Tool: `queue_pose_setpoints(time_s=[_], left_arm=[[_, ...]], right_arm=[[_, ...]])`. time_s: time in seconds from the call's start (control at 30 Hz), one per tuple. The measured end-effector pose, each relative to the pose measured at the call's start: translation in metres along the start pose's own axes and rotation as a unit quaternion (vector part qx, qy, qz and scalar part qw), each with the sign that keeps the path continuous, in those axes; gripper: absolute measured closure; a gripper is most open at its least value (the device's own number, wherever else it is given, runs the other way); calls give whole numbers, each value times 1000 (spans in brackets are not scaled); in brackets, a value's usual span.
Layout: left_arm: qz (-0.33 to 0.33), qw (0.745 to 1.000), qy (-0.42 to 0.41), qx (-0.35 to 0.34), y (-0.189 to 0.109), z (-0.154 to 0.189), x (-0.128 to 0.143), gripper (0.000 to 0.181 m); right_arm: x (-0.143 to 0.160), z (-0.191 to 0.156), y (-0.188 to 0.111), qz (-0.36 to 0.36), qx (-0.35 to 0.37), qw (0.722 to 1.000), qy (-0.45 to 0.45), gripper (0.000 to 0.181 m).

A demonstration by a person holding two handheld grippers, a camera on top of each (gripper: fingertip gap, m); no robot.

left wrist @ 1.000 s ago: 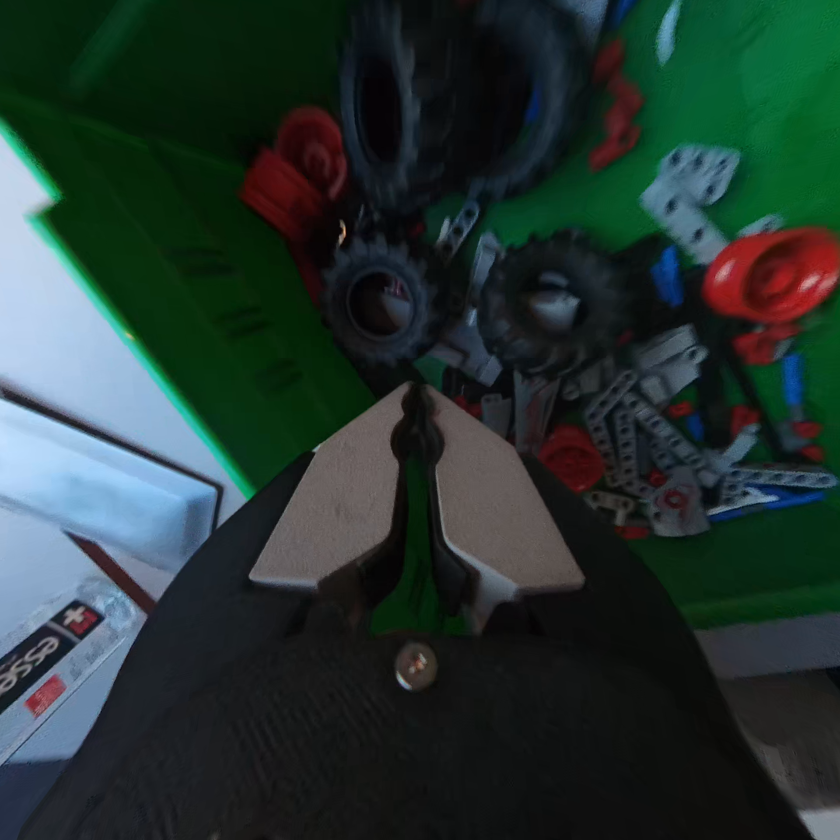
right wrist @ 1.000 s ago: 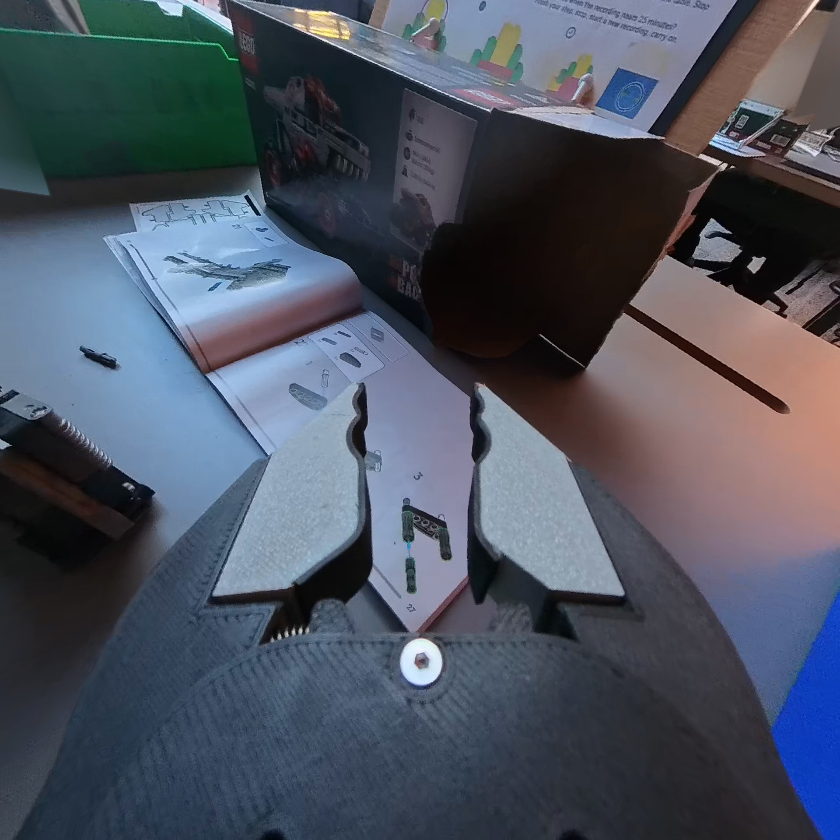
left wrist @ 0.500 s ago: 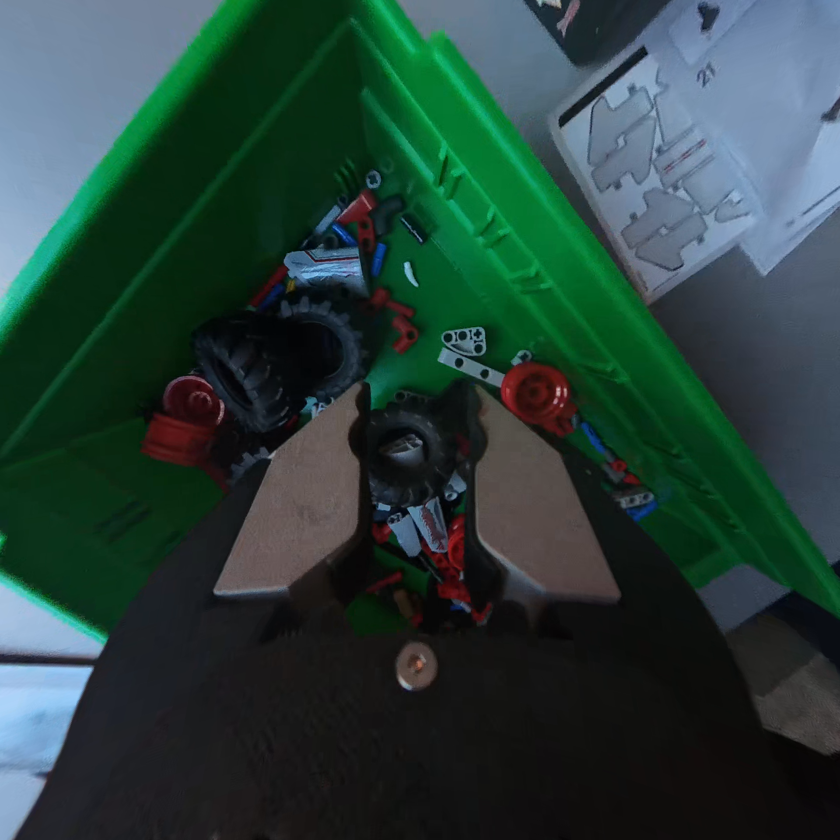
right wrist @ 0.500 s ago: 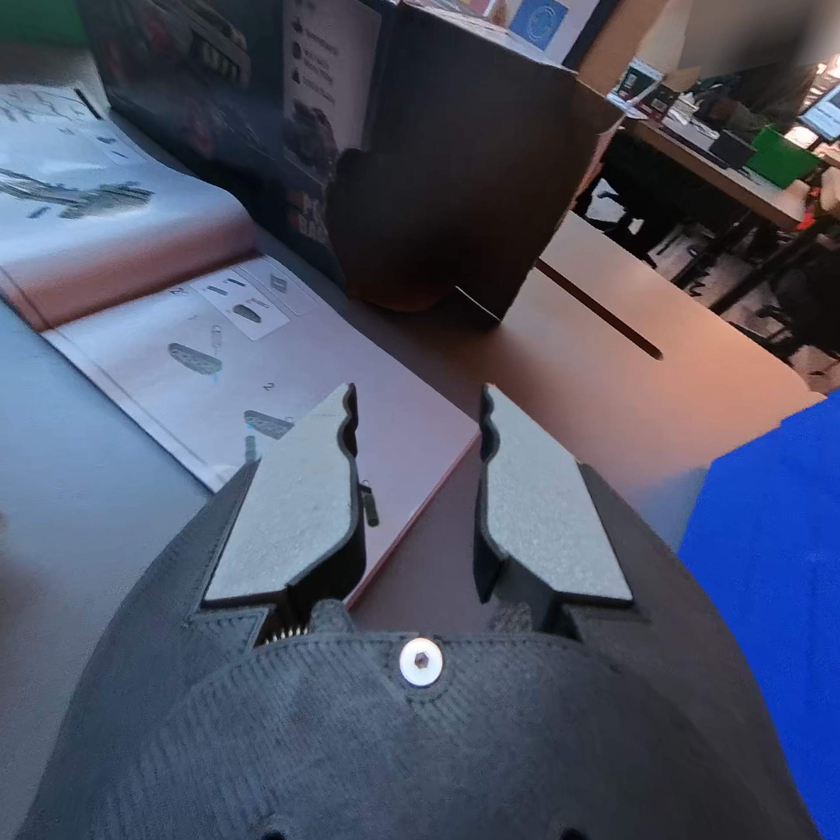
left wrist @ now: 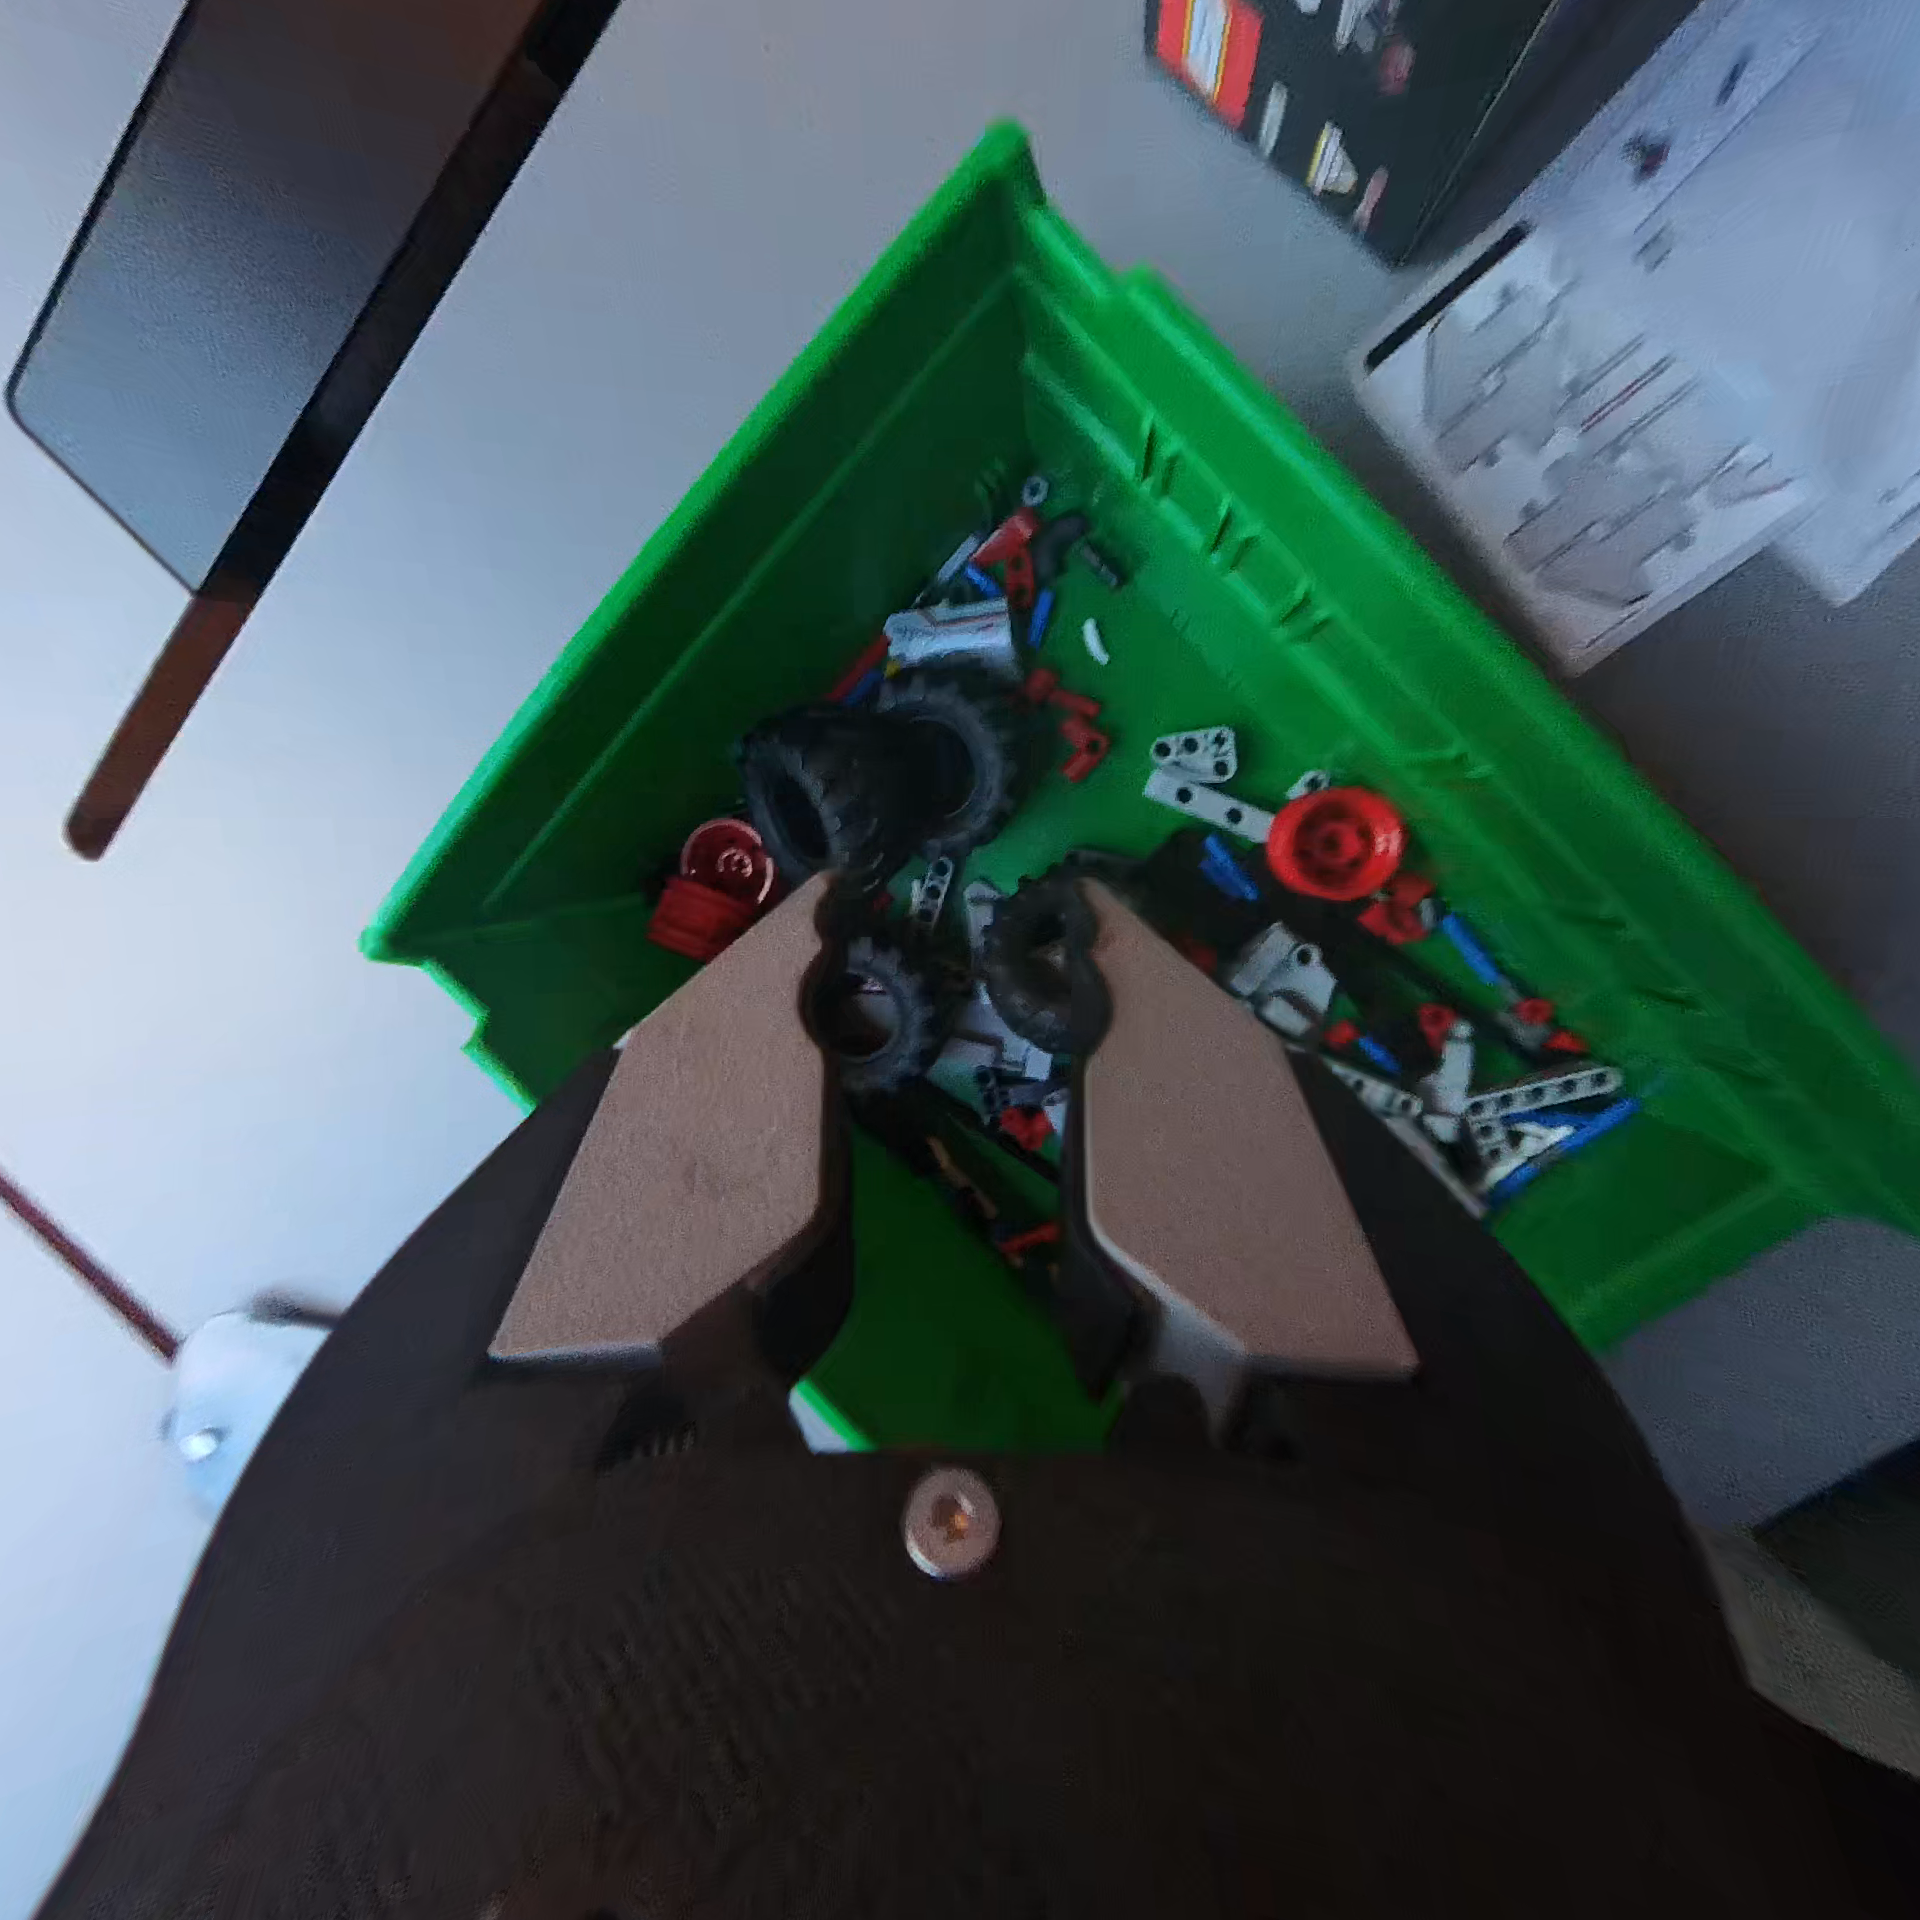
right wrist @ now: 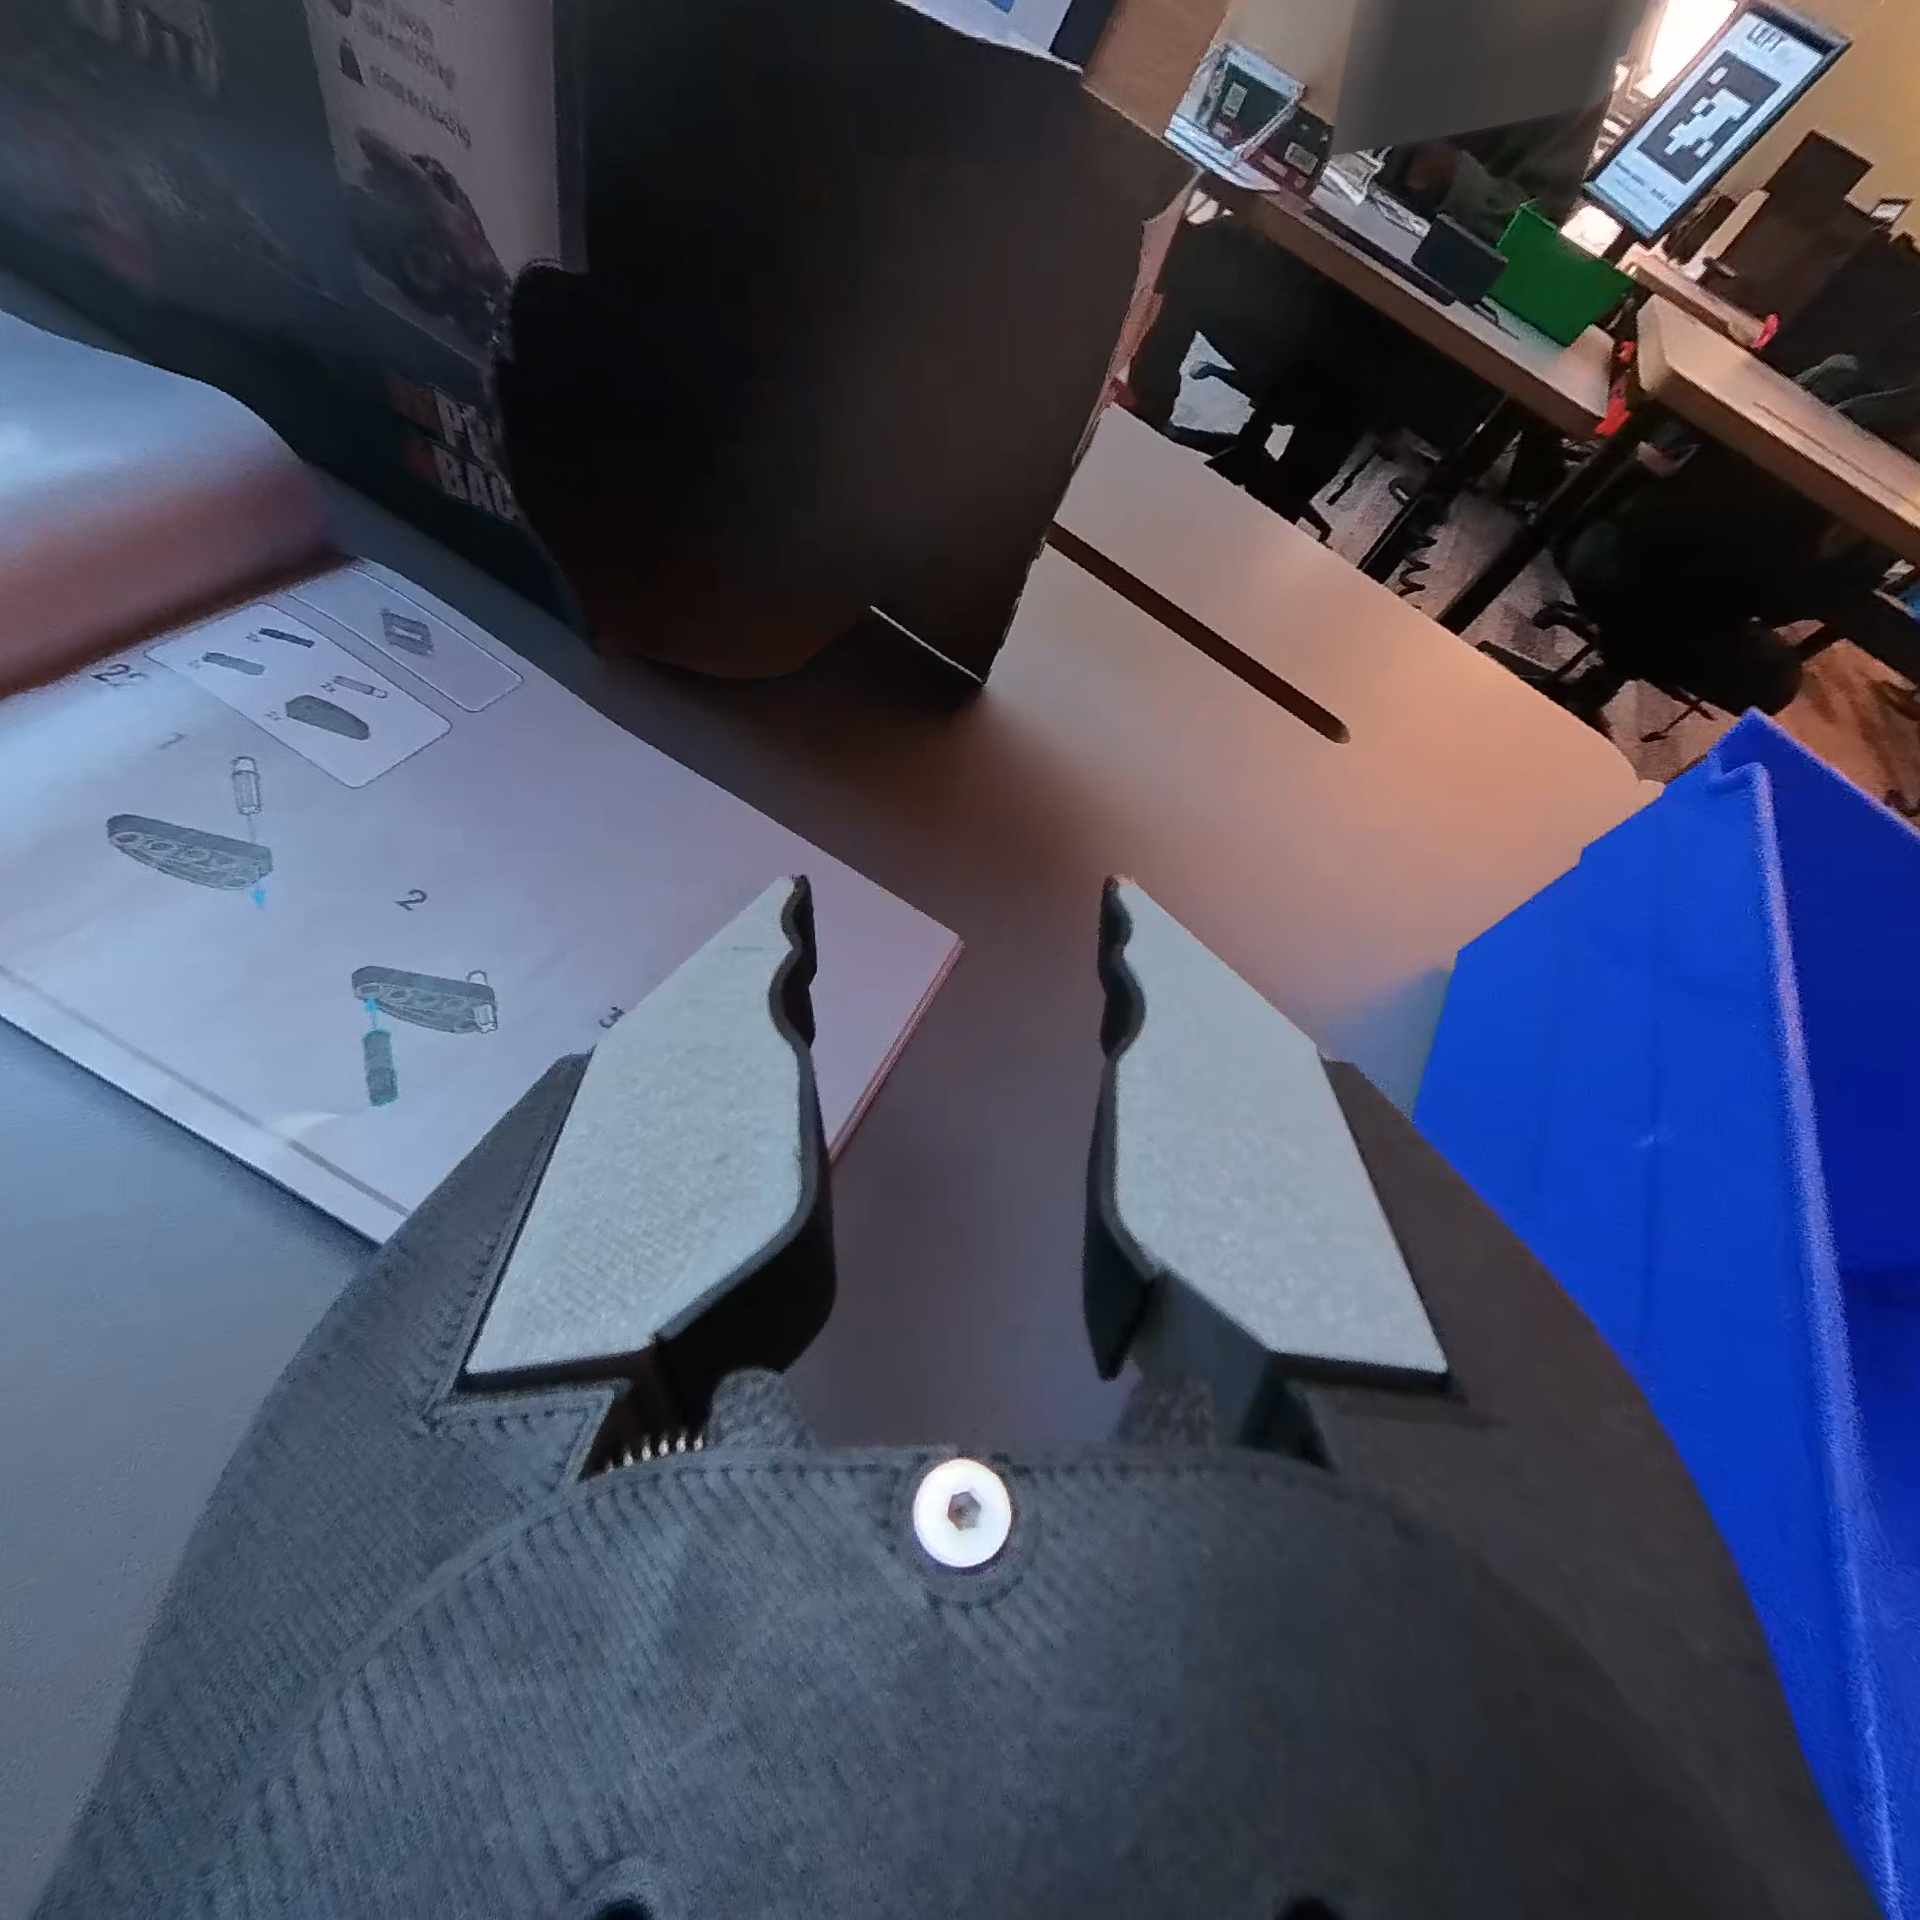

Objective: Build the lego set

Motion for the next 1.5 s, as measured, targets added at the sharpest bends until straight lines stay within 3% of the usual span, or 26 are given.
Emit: queue_pose_setpoints(time_s=[0.13,0.33,0.5,0.6,0.73,1.03,1.2,1.3,1.5], left_arm=[[-53,997,25,-54,19,2,4,155],[-129,988,80,-30,35,32,17,155],[-99,982,140,82,14,70,18,150],[-97,969,190,122,-5,84,31,177],[-97,960,230,130,-16,90,47,181],[-56,993,61,80,-12,63,16,171],[28,997,-63,40,-22,42,-1,162],[62,991,-114,33,-33,37,6,162],[52,986,-153,31,-41,45,41,164]], right_arm=[[0,-5,1,2,-23,1000,-1,129],[3,-6,-1,5,-40,999,9,130],[-1,-3,-5,29,-45,998,25,128],[-5,-6,-7,44,-53,997,25,130],[-10,-12,-5,56,-69,996,24,130],[-22,-21,-10,94,-88,991,31,132],[-37,-28,-26,128,-85,988,30,136],[-46,-33,-37,137,-72,988,7,140],[-61,-46,-50,188,-102,976,26,145]])
Point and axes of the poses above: each gripper's, where its closed fingertips meet, y out along the fingers, x out of its underside, z = x × y across the jaws, the point moved 5 cm from there along -y, back along the fingers, and after that the axes turned 15 degrees about -x, right-handed, at the moved point
